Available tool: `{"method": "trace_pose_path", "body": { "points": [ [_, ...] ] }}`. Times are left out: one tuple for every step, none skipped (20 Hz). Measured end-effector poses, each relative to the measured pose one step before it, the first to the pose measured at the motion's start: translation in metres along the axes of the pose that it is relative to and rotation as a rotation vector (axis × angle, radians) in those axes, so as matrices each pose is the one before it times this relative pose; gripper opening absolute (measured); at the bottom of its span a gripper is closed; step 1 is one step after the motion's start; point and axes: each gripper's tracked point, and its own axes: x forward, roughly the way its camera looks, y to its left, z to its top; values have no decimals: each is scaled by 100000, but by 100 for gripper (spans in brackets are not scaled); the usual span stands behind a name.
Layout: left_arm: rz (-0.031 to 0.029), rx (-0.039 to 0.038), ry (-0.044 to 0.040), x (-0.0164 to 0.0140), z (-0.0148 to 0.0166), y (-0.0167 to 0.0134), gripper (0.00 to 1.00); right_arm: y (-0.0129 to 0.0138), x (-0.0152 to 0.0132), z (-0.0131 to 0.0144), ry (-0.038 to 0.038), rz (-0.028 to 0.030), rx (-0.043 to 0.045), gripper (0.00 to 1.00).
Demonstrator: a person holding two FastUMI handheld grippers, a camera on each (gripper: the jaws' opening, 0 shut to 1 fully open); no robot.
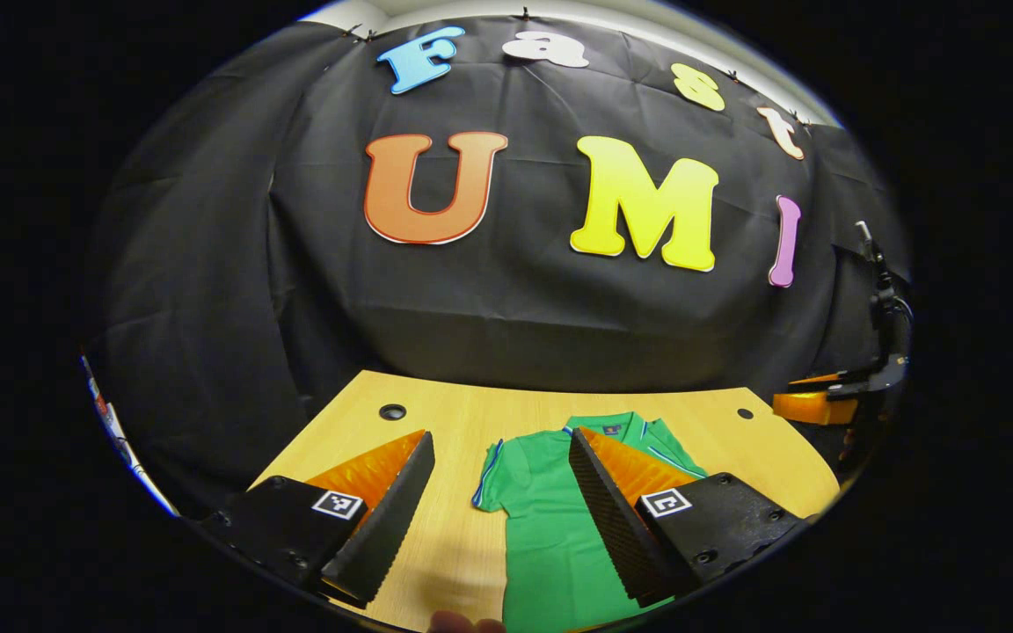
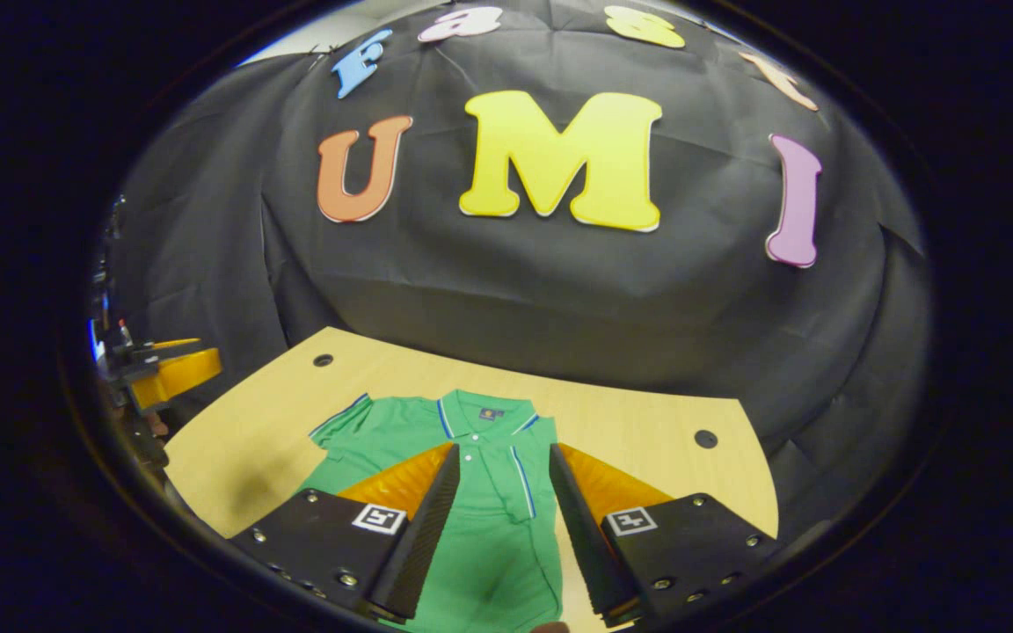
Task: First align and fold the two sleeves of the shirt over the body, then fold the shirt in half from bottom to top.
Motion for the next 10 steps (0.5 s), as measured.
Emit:
{"method": "trace_pose_path", "body": {
  "points": [
    [-2970, -638, -694, 953, -17, -256, 99, -100, -1103, 311, -1466, -792, 761, 68],
    [-2015, -118, 93, 1179, -136, -118, 99, -224, -1028, 278, -1053, -1058, 481, 67],
    [-1258, 653, 1586, 1155, -587, 211, 98, -275, -854, 206, -1095, -857, 905, 68],
    [-1154, 344, 1360, 1060, -549, 166, 98, -140, -873, 207, -663, -620, 1036, 68],
    [-1186, 3, 788, 1094, -413, 93, 99, -9, -900, -28, -261, -11, 1214, 67],
    [-1508, -534, 808, 1174, -452, 25, 99, -17, -652, -92, 198, 231, 771, 69],
    [-1534, -474, 1274, 1172, -597, 59, 99, -140, -692, -246, 452, 108, 256, 69],
    [-262, 302, 1943, 1120, -833, 433, 99, -117, -615, -152, 359, -134, 46, 67],
    [171, 347, 1998, 1276, -876, 577, 98, -150, -557, -183, 170, -541, -182, 68],
    [241, 772, 2211, 1110, -949, 503, 99, -323, -490, -232, 275, -1237, -479, 68]
  ]
}}
